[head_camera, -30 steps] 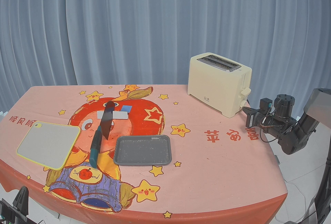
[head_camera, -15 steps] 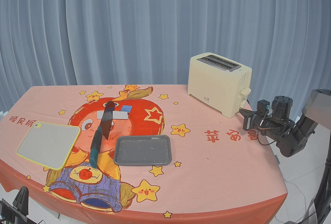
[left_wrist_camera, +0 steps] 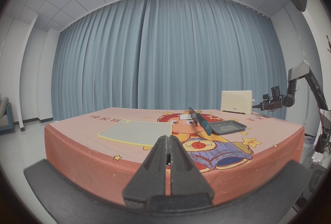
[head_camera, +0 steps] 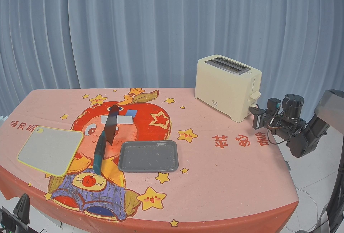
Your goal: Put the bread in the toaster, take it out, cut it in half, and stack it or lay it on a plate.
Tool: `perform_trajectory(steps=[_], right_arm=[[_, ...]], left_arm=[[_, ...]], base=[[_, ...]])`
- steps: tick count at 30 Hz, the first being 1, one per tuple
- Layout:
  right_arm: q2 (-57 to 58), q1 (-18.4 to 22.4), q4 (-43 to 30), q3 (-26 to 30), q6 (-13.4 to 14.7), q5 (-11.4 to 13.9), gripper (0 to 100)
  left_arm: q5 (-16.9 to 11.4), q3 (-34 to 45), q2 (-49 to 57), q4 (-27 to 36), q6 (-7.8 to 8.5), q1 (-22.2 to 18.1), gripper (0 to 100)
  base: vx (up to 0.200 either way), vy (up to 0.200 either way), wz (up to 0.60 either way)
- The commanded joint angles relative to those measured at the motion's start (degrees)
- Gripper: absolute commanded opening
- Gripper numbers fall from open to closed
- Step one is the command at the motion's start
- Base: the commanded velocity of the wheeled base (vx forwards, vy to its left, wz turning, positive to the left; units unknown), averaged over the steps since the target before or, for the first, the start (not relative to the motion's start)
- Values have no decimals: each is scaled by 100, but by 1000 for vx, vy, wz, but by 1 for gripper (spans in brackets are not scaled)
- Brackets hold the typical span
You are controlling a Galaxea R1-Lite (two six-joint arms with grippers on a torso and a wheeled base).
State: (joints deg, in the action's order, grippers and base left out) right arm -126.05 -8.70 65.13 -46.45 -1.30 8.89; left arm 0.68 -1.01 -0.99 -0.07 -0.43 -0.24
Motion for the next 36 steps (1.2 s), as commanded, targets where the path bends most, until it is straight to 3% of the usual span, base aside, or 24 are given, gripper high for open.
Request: perform_trajectory(steps=[1, 36], right_arm=[[-86, 18, -1, -31, -1, -1, 0], [28, 27, 114, 356, -10, -1, 0]], left_arm=[[2, 101, -7, -1, -1, -2, 0], [2, 101, -7, -1, -1, -2, 0]], base=[[0, 0, 0], [0, 0, 0]])
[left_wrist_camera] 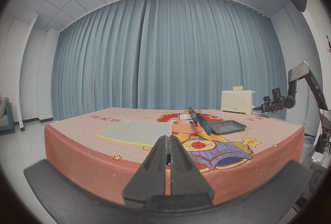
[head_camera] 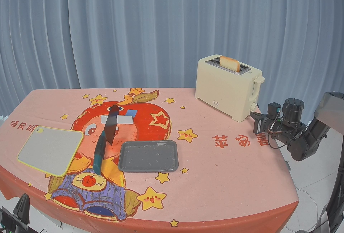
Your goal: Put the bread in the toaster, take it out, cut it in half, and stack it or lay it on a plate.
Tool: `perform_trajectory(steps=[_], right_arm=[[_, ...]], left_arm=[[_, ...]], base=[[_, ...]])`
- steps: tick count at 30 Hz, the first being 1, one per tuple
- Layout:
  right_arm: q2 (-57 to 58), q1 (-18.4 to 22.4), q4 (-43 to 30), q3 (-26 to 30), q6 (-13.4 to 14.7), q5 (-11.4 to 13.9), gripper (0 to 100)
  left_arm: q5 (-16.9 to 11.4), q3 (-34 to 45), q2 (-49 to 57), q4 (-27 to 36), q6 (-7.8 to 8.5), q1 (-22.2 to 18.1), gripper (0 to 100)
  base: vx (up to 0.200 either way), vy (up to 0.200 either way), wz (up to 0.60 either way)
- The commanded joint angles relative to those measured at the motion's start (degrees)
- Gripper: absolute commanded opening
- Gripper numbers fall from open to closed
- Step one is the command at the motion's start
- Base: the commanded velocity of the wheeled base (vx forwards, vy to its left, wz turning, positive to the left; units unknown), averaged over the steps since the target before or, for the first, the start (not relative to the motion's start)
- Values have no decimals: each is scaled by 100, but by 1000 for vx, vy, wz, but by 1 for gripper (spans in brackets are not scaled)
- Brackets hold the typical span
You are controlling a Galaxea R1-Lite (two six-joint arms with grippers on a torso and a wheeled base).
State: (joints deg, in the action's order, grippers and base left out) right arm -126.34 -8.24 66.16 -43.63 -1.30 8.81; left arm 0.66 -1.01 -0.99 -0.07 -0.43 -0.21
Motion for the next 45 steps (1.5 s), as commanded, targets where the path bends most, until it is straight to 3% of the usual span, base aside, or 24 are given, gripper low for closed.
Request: perform_trajectory(steps=[1, 21, 22, 34, 45], right_arm=[[101, -20, 37, 127, -10, 6, 0], [2167, 42, 90, 1366, 7, -266, 0], [2254, 51, 73, 1384, 7, -266, 100], [3107, 156, -692, 1208, 86, -266, 100], [3599, 103, -2309, 109, 60, -266, 100]], left_arm=[[4, 101, -7, -1, -1, -6, 0], [4, 101, -7, -1, -1, -6, 0], [4, 101, -7, -1, -1, -6, 0], [4, 101, -7, -1, -1, -6, 0], [4, 101, -7, -1, -1, -6, 0]], base=[[0, 0, 0], [0, 0, 0], [0, 0, 0], [0, 0, 0], [0, 0, 0]])
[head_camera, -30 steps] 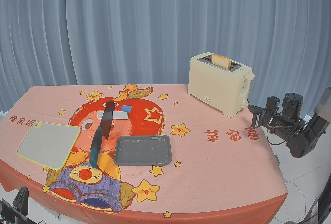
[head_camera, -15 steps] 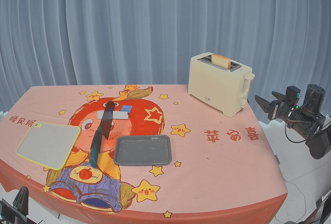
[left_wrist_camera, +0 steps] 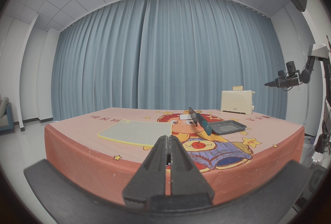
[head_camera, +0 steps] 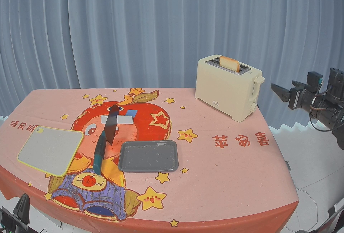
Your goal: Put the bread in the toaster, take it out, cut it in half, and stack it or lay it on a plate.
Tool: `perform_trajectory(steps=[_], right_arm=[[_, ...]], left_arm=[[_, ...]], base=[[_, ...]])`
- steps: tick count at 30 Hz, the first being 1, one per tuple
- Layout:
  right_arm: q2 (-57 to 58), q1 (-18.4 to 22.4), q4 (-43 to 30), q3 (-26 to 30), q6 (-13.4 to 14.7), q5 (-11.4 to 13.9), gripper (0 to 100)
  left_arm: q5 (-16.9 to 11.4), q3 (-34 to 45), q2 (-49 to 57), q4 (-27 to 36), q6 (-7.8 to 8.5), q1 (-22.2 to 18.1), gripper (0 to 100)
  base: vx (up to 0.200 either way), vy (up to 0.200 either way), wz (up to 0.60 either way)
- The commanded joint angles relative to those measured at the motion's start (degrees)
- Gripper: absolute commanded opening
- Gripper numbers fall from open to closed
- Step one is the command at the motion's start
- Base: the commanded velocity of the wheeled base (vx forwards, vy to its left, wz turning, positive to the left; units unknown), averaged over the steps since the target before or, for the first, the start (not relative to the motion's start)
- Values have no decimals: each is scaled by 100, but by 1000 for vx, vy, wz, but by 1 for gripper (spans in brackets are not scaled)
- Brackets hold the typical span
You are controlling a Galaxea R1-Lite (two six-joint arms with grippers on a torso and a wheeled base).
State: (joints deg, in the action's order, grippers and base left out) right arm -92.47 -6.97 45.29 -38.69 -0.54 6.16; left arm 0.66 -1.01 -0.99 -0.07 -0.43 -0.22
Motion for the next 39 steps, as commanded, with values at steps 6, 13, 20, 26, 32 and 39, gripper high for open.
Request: perform_trajectory(steps=[6, 13, 20, 26, 32, 39], right_arm=[[185, -41, -864, -815, -43, 61, 100], [-281, -217, -1435, -1641, -52, 8, 100], [-975, -489, -1453, -2116, -52, 17, 100], [-1652, -691, -1461, -2863, -34, 8, 100], [-2373, -735, -1470, -3663, -34, 35, 100], [-2979, -727, -1892, -4542, -8, 70, 100]], left_arm=[[4, 101, -7, -1, -1, -4, 0], [4, 101, -7, -1, -1, -4, 0], [4, 101, -7, -1, -1, -4, 0], [4, 101, -7, -1, -1, -4, 0], [4, 101, -7, -1, -1, -4, 0], [4, 101, -7, -1, -1, -4, 0]], base=[[0, 0, 0], [0, 0, 0], [0, 0, 0], [0, 0, 0], [0, 0, 0], [0, 0, 0]])
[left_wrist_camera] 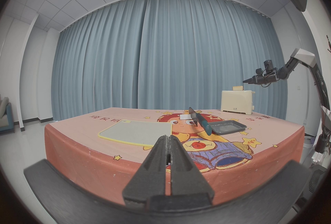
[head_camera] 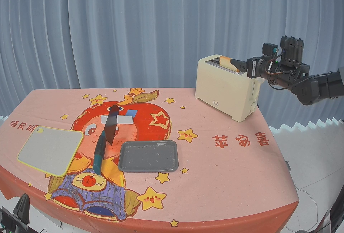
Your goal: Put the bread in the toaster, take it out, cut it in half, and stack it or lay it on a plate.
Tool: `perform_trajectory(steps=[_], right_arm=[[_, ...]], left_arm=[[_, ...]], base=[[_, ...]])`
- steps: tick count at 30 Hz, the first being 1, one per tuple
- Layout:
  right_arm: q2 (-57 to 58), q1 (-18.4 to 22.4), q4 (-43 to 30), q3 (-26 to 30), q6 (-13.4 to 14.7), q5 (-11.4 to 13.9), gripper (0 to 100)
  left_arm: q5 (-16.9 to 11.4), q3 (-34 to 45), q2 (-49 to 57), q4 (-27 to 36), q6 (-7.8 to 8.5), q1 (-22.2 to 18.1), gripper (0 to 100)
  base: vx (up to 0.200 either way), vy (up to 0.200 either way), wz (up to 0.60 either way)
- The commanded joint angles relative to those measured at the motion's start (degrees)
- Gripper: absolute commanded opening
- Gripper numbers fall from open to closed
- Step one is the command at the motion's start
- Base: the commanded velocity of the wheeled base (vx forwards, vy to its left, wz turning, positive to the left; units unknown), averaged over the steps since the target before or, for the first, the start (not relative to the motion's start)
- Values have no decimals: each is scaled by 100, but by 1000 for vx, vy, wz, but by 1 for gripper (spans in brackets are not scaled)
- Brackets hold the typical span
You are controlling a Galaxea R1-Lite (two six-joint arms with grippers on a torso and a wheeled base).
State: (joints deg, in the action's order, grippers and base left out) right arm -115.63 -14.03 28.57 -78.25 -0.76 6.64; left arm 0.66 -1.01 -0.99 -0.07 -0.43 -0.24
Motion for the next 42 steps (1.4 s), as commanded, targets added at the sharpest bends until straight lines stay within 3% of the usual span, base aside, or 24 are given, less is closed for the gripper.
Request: perform_trajectory(steps=[1, 9, 24, 25, 42], right_arm=[[-751, -29, -265, -744, 14, 21, 100], [-1111, -3, -634, -1500, 23, 12, 100], [-1155, -12, -660, -1526, 23, -32, 100], [-1155, -12, -660, -1526, 23, -32, 0], [-1076, -38, -660, -1518, 32, -32, 0]], left_arm=[[4, 101, -7, -1, -1, -2, 0], [4, 101, -7, -1, -1, -2, 0], [4, 101, -7, -1, -1, -2, 0], [4, 101, -7, -1, -1, -2, 0], [4, 101, -7, -1, -1, -2, 0]], base=[[0, 0, 0], [0, 0, 0], [0, 0, 0], [0, 0, 0], [0, 0, 0]])
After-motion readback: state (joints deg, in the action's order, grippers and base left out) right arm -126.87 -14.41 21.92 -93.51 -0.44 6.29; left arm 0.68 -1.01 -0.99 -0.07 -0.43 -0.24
